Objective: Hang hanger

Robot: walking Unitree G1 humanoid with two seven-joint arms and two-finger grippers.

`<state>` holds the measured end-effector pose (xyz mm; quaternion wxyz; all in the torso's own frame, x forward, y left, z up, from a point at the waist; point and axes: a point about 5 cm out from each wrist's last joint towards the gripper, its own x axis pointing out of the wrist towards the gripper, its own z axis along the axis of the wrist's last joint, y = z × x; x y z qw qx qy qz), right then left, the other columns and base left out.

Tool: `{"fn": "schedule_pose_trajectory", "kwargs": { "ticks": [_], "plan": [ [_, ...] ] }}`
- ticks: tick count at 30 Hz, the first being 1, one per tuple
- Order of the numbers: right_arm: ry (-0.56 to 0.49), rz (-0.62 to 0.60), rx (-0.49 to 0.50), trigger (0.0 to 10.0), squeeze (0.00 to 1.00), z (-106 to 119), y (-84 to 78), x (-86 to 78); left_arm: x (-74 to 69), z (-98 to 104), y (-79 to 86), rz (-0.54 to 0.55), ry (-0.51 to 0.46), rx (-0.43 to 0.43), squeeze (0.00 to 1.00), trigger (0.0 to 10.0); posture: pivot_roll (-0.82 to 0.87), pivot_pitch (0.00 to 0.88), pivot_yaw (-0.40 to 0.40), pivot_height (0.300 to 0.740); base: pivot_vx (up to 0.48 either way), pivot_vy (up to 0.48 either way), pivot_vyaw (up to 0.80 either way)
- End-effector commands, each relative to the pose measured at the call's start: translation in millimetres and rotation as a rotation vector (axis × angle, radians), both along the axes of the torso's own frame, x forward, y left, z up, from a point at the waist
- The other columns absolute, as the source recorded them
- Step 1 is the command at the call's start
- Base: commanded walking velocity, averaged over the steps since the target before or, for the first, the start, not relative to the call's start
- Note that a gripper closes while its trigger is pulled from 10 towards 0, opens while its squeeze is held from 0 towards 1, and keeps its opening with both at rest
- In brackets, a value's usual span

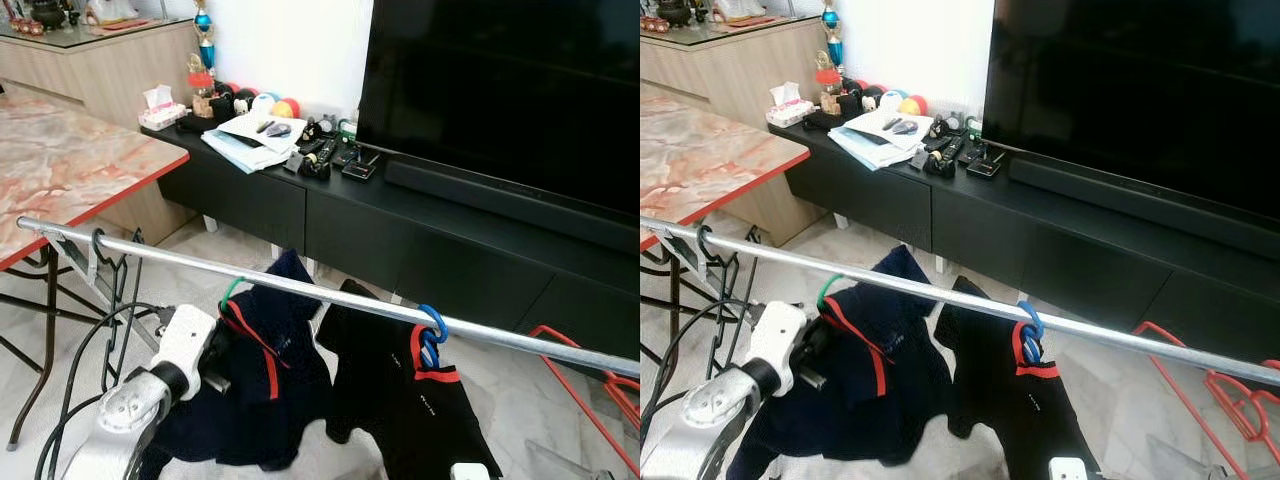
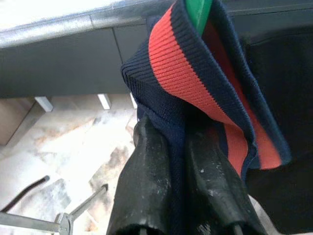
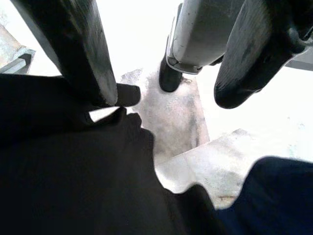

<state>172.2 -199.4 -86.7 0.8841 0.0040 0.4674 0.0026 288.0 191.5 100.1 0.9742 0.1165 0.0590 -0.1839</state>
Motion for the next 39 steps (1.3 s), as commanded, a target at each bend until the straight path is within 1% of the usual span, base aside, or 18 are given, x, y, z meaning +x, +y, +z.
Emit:
{"fn": "schedule_pose_trajectory", "kwargs": {
  "ticks": [1, 3, 8, 9, 11, 12, 16, 18, 19, 21, 23, 26, 29, 30, 32, 33, 34, 39],
  "plan": [
    [0.002, -0.012, 0.003, 10.0, 0.00, -0.8, 1.1, -1.5, 5.5, 4.2, 0.8, 0.020, -0.011, 0.008, 0.00, 10.0, 0.08, 0.058, -0.035, 0.740, 0.000, 0.000, 0.00],
    [0.007, -0.006, 0.008, 10.0, 0.00, -2.6, 8.6, -2.7, 12.2, 4.7, 0.2, 0.039, -0.009, -0.011, 0.00, 10.0, 0.08, 0.058, -0.035, 0.740, 0.000, 0.000, 0.00],
    [0.013, 0.007, 0.019, 10.0, 0.00, -5.1, 27.3, -3.5, 27.3, 5.4, 4.6, 0.099, 0.007, -0.009, 0.00, 10.0, 0.07, 0.064, -0.037, 0.740, 0.000, 0.000, 0.00],
    [0.013, 0.007, 0.019, 10.0, 0.00, -5.1, 27.3, -3.5, 27.3, 5.4, 4.6, 0.099, 0.007, -0.009, 0.00, 10.0, 0.07, 0.064, -0.037, 0.740, 0.000, 0.000, 0.00],
    [0.017, 0.014, 0.023, 10.0, 0.00, -6.3, 34.8, -5.0, 33.7, 7.6, 6.3, 0.122, 0.004, -0.019, 0.00, 10.0, 0.07, 0.065, -0.039, 0.740, 0.000, 0.000, 0.00],
    [0.020, 0.018, 0.026, 10.0, 0.00, -7.2, 39.9, -6.2, 37.4, 7.8, 7.4, 0.128, 0.008, -0.011, 0.00, 10.0, 0.07, 0.066, -0.035, 0.740, 0.000, 0.000, 0.00],
    [0.023, 0.020, 0.029, 10.0, 0.00, -8.3, 46.4, -8.1, 41.6, 3.4, 10.3, 0.152, 0.048, 0.002, 0.00, 10.0, 0.07, 0.060, -0.026, 0.740, 0.000, 0.000, 0.00],
    [0.025, 0.015, 0.031, 10.0, 0.00, -8.7, 48.9, -8.8, 42.2, -4.5, 12.1, 0.158, 0.093, 0.055, 0.00, 10.0, 0.07, 0.056, -0.022, 0.740, 0.000, 0.000, 0.00],
    [0.025, 0.015, 0.031, 10.0, 0.00, -8.7, 48.9, -8.8, 42.2, -4.5, 12.1, 0.158, 0.093, 0.055, 0.00, 10.0, 0.07, 0.056, -0.022, 0.740, 0.000, 0.000, 0.00],
    [0.023, 0.013, 0.031, 10.0, 0.00, -8.6, 50.2, -8.7, 41.4, -16.0, 12.2, 0.165, 0.164, 0.094, 0.00, 10.0, 0.07, 0.055, -0.022, 0.740, 0.000, 0.000, 0.00],
    [0.023, 0.013, 0.030, 10.0, 0.00, -8.6, 49.9, -8.8, 40.4, -19.9, 10.7, 0.165, 0.185, 0.083, 0.00, 10.0, 0.07, 0.054, -0.023, 0.740, 0.000, 0.000, 0.00],
    [0.018, 0.008, 0.023, 10.0, 0.00, -8.1, 40.9, -8.5, 35.8, -28.2, 4.5, 0.136, 0.214, 0.088, 0.00, 10.0, 0.07, 0.050, -0.024, 0.740, 0.000, 0.000, 0.00],
    [0.015, 0.003, 0.014, 10.0, 0.00, -7.1, 30.4, -7.9, 33.8, -29.8, 1.1, 0.122, 0.203, 0.086, 0.00, 10.0, 0.07, 0.049, -0.026, 0.740, 0.000, 0.000, 0.00],
    [0.009, -0.006, 0.004, 10.0, 0.00, -4.8, 16.6, -5.7, 32.9, -27.7, -0.9, 0.116, 0.178, 0.060, 0.27, 10.0, 0.06, 0.047, -0.026, 0.740, 0.000, 0.000, 0.00],
    [0.007, -0.010, 0.001, 10.0, 0.00, -3.9, 11.8, -4.9, 32.5, -26.5, -1.6, 0.114, 0.166, 0.053, 0.27, 10.0, 0.06, 0.046, -0.026, 0.740, 0.000, 0.000, 0.00],
    [0.004, -0.014, -0.004, 10.0, 0.00, -2.2, 5.0, -3.3, 32.1, -24.7, -2.5, 0.116, 0.151, 0.032, 1.00, 10.0, 0.06, 0.046, -0.026, 0.740, 0.000, 0.000, 0.00],
    [0.000, -0.018, -0.008, 10.0, 0.00, -0.7, -0.8, -1.9, 31.5, -23.1, -3.2, 0.120, 0.139, 0.010, 1.00, 10.0, 0.06, 0.045, -0.026, 0.740, 0.000, 0.000, 0.00],
    [-0.009, -0.024, -0.012, 10.0, 0.00, 2.6, -8.6, 2.6, 28.8, -16.2, -2.0, 0.140, 0.086, -0.031, 1.00, 10.0, 0.06, 0.042, -0.026, 0.740, 0.000, 0.000, 0.00]
  ]
}}
